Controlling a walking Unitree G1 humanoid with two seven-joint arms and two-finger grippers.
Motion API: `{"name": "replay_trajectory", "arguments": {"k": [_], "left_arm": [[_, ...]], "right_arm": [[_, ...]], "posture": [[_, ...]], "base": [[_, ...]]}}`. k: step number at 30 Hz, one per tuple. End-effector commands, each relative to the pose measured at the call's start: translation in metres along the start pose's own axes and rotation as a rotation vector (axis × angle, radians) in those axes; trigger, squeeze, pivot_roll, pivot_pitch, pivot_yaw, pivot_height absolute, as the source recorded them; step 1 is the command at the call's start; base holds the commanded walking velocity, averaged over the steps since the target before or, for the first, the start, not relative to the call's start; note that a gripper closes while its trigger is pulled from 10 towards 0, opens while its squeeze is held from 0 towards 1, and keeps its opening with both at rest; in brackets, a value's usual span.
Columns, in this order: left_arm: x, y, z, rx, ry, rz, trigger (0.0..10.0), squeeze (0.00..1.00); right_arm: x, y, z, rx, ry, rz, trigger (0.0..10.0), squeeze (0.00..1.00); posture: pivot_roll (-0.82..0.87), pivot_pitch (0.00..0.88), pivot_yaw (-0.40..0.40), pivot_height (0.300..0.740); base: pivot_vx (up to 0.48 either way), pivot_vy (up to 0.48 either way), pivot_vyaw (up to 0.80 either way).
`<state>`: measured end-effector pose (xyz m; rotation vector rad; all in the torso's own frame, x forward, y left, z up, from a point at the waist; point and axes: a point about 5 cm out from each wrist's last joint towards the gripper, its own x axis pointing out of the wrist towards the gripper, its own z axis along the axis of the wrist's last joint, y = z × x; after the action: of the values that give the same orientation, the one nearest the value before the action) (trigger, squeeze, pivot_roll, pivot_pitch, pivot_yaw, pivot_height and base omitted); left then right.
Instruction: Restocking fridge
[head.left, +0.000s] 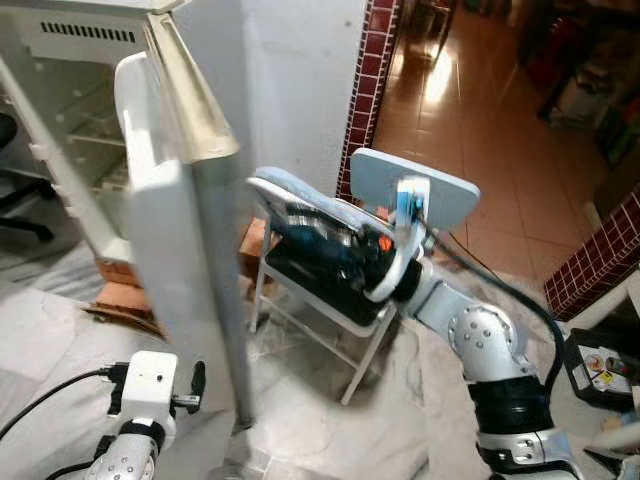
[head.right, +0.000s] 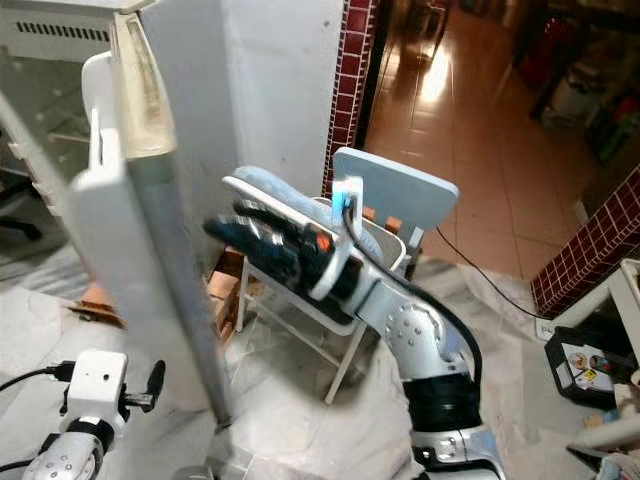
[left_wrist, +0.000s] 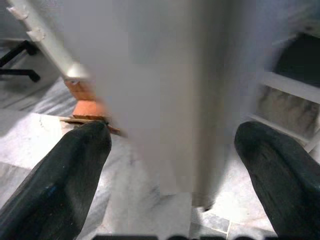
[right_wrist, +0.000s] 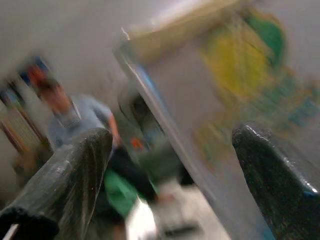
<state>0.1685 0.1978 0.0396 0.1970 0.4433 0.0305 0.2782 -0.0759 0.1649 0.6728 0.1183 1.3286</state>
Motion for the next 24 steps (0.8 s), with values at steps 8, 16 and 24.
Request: {"name": "replay_trajectory", "arguments": {"k": [8,16,24], "left_arm": [[0.006,0.018,0.020,-0.012,-0.115,0.135,10.0,0.00],[0.013,0.022,0.030,-0.048,-0.167,0.170,10.0,0.00],[0.017,0.017,0.032,-0.032,-0.176,0.166,10.0,0.00]], "right_arm": [[-0.027,-0.044,-0.002,-0.241,-0.030,-0.561,10.0,0.00],[-0.047,-0.056,-0.016,-0.348,-0.028,-0.813,10.0,0.00],[-0.048,-0.062,-0.024,-0.378,-0.045,-0.904,10.0,0.00]], "posture": [[0.13,0.000,-0.052,0.740],[0.11,0.000,-0.064,0.740],[0.11,0.000,-0.053,0.740]], "base": [[0.000,0.000,0.00],[0.000,0.231,0.00],[0.000,0.461,0.00]]}}
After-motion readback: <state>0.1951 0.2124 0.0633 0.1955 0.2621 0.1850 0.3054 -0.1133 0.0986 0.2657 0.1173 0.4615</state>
